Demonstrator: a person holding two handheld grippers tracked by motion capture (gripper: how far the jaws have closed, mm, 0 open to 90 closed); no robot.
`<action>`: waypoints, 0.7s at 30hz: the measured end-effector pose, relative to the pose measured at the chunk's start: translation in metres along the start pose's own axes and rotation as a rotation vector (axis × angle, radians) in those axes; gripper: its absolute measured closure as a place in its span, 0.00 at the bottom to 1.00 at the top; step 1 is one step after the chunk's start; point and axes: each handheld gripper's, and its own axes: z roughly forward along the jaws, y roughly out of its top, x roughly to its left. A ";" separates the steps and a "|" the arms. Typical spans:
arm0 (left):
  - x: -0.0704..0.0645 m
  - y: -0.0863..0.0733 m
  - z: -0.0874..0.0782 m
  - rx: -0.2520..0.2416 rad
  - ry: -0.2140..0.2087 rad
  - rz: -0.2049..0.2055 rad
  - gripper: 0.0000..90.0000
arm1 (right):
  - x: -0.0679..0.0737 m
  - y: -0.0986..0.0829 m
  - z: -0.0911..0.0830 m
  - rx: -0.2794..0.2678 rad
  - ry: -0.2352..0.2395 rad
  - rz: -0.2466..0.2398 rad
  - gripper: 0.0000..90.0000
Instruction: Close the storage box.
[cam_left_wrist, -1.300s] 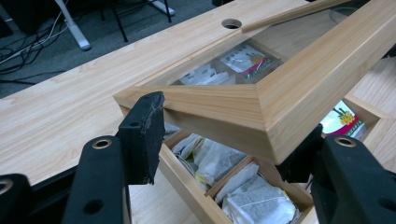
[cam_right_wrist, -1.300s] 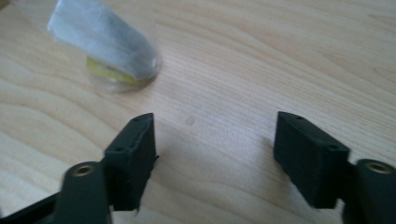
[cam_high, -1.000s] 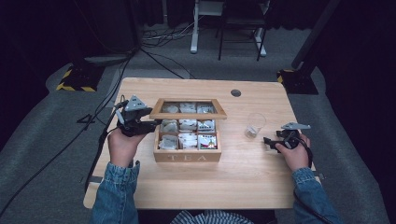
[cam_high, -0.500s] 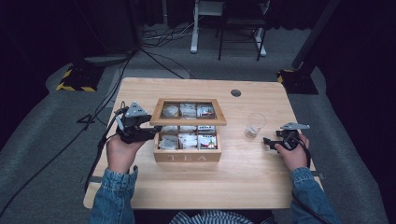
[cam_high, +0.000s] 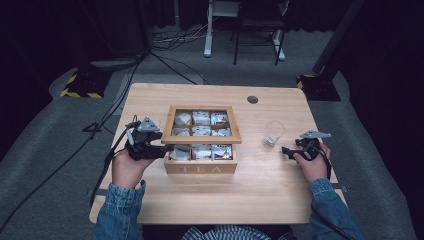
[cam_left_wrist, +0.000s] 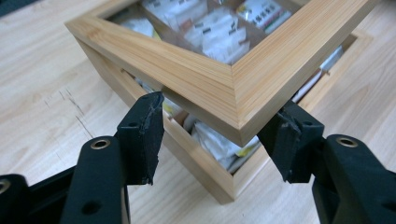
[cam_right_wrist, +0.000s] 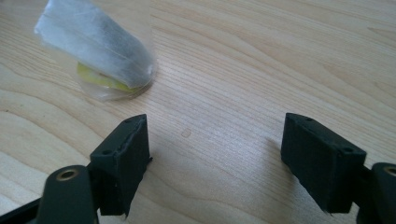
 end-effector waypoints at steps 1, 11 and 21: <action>0.000 -0.001 0.001 0.009 -0.003 0.000 0.46 | 0.000 0.000 0.000 0.000 0.000 0.000 0.27; 0.000 -0.004 0.006 0.060 -0.032 0.001 0.46 | 0.000 0.000 0.000 0.000 0.000 0.000 0.27; -0.001 -0.004 0.013 0.118 -0.053 0.017 0.46 | 0.000 0.000 0.000 0.000 0.000 0.000 0.27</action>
